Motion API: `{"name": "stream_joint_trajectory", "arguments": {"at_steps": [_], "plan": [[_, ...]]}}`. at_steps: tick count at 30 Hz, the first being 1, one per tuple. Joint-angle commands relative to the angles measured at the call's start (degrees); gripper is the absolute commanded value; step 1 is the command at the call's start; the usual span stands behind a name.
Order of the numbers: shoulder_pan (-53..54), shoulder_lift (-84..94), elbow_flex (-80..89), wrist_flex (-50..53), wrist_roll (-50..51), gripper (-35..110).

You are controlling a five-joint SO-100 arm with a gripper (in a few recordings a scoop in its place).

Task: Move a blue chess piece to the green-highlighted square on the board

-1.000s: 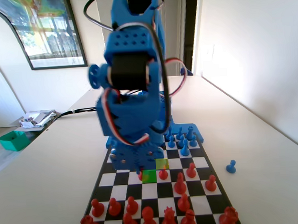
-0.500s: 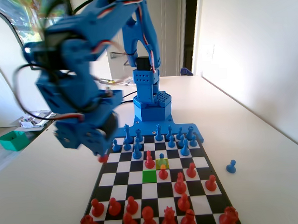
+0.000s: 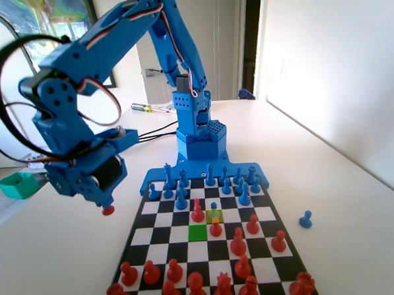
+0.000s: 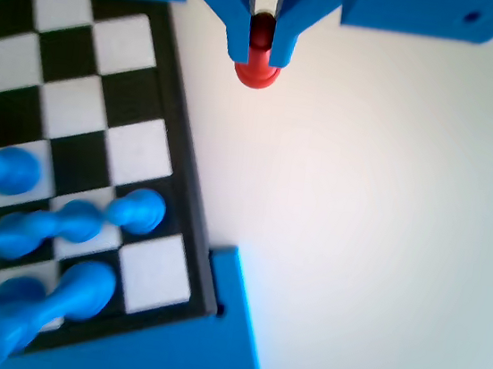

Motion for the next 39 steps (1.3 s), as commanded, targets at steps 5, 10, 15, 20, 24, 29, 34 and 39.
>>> {"name": "stream_joint_trajectory", "arguments": {"at_steps": [5,10,15,20,24,29,34,39], "plan": [[1.05,-0.09,4.92,-7.91,-2.20,1],[0.62,-0.88,6.86,-10.11,-2.46,1],[0.44,-0.88,7.03,-10.46,-2.72,6],[0.44,-0.88,6.42,-9.40,-3.78,10],[0.70,-0.53,2.46,-2.20,-5.80,10],[-0.18,4.48,-4.75,14.15,-8.53,9],[-4.31,12.30,-8.79,25.22,-6.86,8],[-11.78,19.69,-7.29,26.63,0.62,8]]}}
